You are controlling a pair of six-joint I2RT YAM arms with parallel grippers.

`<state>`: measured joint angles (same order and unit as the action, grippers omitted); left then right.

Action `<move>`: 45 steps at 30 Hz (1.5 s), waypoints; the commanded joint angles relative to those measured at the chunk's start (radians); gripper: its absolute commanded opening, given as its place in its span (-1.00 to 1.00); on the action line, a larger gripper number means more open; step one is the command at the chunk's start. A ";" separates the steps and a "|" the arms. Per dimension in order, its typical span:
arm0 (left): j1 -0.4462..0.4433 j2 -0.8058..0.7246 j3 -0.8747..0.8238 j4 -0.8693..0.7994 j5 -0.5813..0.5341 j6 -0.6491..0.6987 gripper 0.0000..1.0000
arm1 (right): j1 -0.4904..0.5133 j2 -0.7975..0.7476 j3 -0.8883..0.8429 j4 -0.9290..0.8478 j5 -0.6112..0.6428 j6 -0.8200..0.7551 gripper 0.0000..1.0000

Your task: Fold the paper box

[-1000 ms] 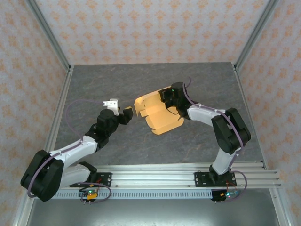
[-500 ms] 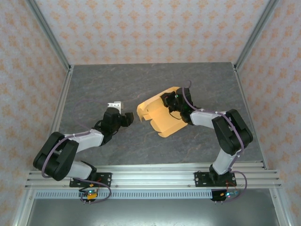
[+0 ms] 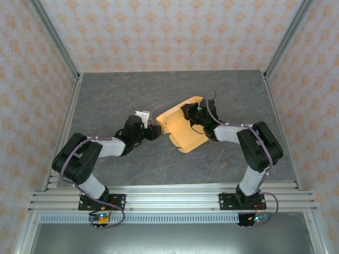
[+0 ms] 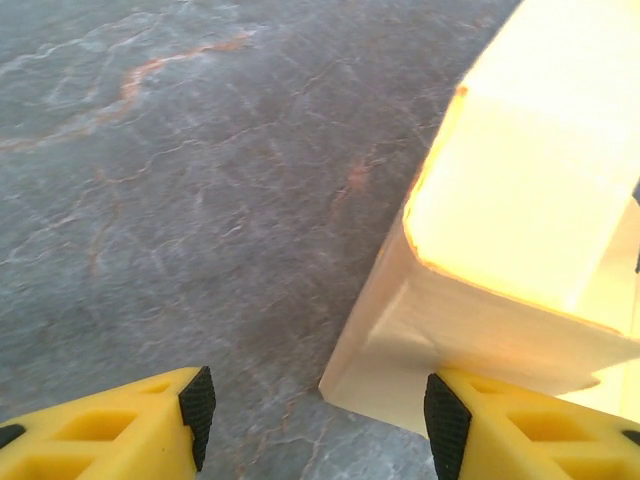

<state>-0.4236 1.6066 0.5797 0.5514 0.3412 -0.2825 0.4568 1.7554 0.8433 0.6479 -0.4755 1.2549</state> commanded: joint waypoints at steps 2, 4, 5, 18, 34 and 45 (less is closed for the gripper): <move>-0.020 0.008 0.034 0.039 0.031 0.040 0.19 | -0.003 0.023 -0.017 0.093 -0.014 0.034 -0.99; -0.027 0.018 0.039 0.044 0.034 0.042 0.16 | -0.002 0.034 -0.025 0.124 -0.015 0.052 -1.00; -0.030 0.024 0.044 0.044 0.033 0.042 0.16 | -0.002 0.037 -0.028 0.135 -0.017 0.059 -1.00; -0.056 0.069 0.043 0.129 0.092 0.032 0.14 | 0.000 0.038 -0.064 0.175 -0.020 0.076 -1.00; -0.010 -0.250 -0.112 -0.031 0.018 0.282 0.37 | -0.017 0.050 -0.032 0.111 -0.056 0.031 -1.00; 0.013 -0.147 -0.190 0.224 0.001 0.403 0.33 | -0.026 0.050 -0.020 0.109 -0.093 0.047 -1.00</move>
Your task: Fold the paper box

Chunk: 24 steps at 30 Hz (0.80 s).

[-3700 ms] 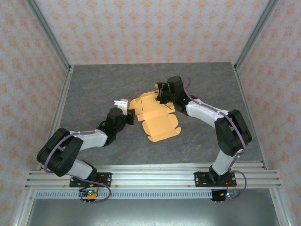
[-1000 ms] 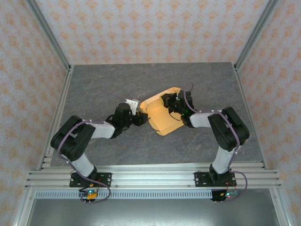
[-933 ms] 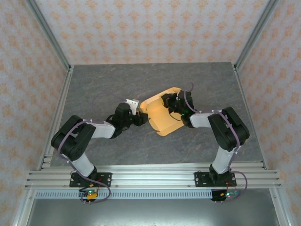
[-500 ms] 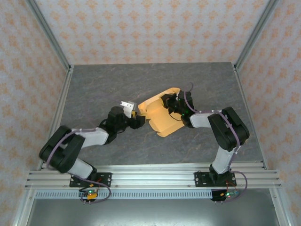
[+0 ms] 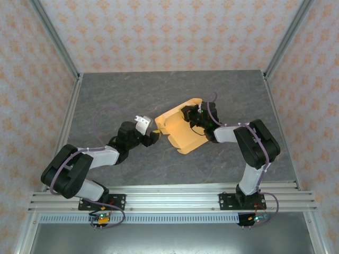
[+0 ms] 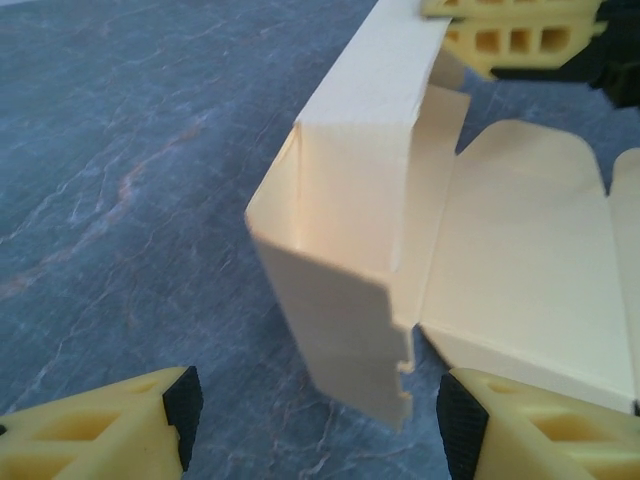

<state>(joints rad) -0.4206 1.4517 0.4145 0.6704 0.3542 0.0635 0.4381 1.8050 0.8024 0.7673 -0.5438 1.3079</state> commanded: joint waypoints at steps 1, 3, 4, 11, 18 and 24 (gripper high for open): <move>0.010 0.007 -0.017 0.083 0.008 0.067 0.33 | -0.010 -0.002 0.022 -0.014 -0.029 -0.008 -1.00; 0.011 0.007 -0.004 0.049 0.050 0.086 0.34 | -0.012 -0.007 0.024 -0.020 -0.039 -0.012 -1.00; 0.010 0.009 -0.005 0.047 0.063 0.087 0.33 | -0.014 -0.009 0.025 -0.021 -0.045 -0.013 -1.00; -0.027 0.081 0.046 0.057 0.072 0.096 0.31 | -0.019 -0.033 0.011 -0.043 -0.093 -0.048 -1.00; -0.034 0.129 0.060 0.111 0.076 0.108 0.27 | -0.023 -0.060 -0.028 -0.020 -0.110 -0.039 -1.00; -0.068 0.167 0.047 0.194 0.164 0.142 0.22 | -0.034 -0.078 -0.031 -0.023 -0.143 -0.041 -1.00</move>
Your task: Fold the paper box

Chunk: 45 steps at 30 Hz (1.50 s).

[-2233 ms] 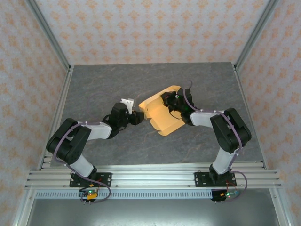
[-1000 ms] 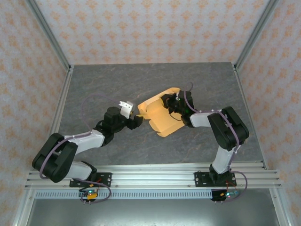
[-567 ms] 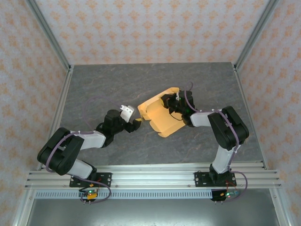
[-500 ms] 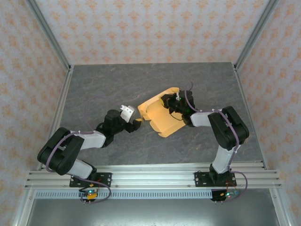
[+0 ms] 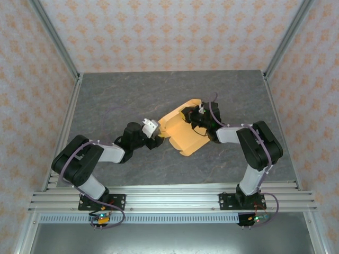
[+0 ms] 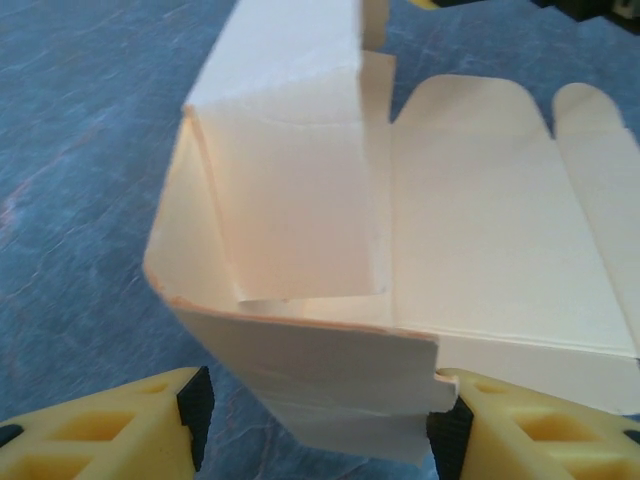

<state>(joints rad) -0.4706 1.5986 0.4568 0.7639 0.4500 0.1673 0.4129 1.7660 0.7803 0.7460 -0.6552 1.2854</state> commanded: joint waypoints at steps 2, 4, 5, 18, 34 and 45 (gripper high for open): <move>-0.038 0.040 0.011 0.104 0.105 0.051 0.23 | -0.011 -0.040 -0.007 -0.007 -0.042 -0.023 -1.00; -0.060 0.049 0.009 0.105 0.094 0.046 0.23 | -0.013 -0.040 -0.005 -0.018 -0.050 -0.033 -1.00; -0.068 0.050 -0.001 0.124 0.084 0.038 0.23 | -0.013 -0.040 -0.006 -0.026 -0.054 -0.039 -1.00; -0.069 -0.002 -0.156 0.292 -0.172 -0.033 0.25 | -0.013 -0.037 0.009 -0.067 -0.097 -0.065 -1.00; -0.072 0.060 -0.100 0.361 -0.122 -0.115 0.17 | -0.014 -0.079 -0.032 -0.060 -0.081 -0.054 -1.00; -0.121 0.150 -0.040 0.427 -0.235 -0.276 0.04 | 0.002 -0.130 -0.156 0.029 0.056 -0.020 -1.00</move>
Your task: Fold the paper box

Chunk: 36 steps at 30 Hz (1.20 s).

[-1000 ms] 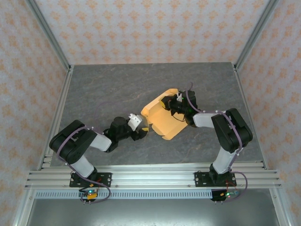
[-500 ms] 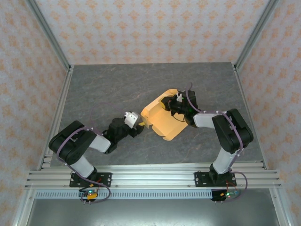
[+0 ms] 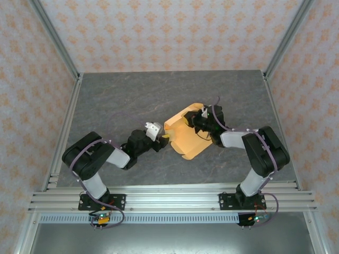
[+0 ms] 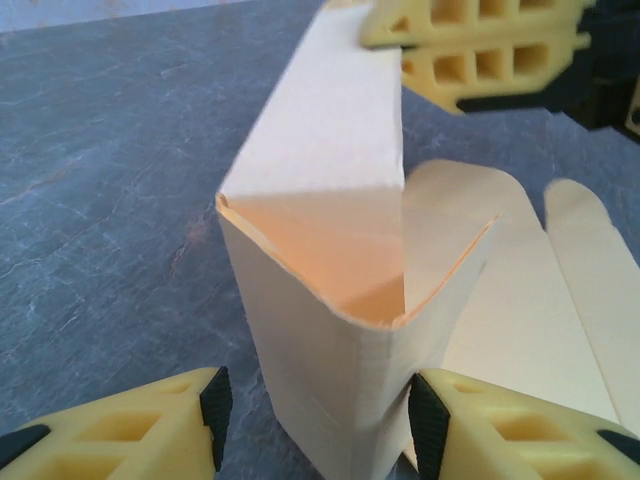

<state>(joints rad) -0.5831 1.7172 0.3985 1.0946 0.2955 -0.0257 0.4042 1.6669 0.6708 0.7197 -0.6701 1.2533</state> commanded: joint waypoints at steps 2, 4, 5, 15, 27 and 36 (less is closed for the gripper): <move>-0.025 0.050 0.032 0.087 -0.121 -0.097 -0.01 | 0.019 -0.035 -0.074 0.088 0.099 0.022 -1.00; -0.053 0.059 0.041 0.077 -0.147 -0.089 -0.02 | 0.033 -0.040 -0.095 0.106 0.133 0.032 -1.00; -0.065 0.063 0.047 0.076 -0.152 -0.092 -0.02 | 0.043 -0.047 -0.106 0.109 0.163 0.035 -1.00; -0.137 0.090 0.097 0.059 -0.298 -0.144 -0.30 | 0.154 -0.134 -0.199 0.127 0.451 0.082 -1.00; -0.149 0.093 0.139 -0.019 -0.433 -0.154 -0.30 | 0.280 -0.304 -0.252 -0.050 0.722 0.090 -1.00; -0.149 0.151 0.193 -0.013 -0.435 -0.120 -0.32 | 0.319 -0.213 -0.249 0.001 0.767 0.124 -1.00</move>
<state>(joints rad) -0.7334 1.8584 0.5591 1.0794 -0.0845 -0.1631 0.7074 1.4185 0.4366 0.7345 0.0509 1.3678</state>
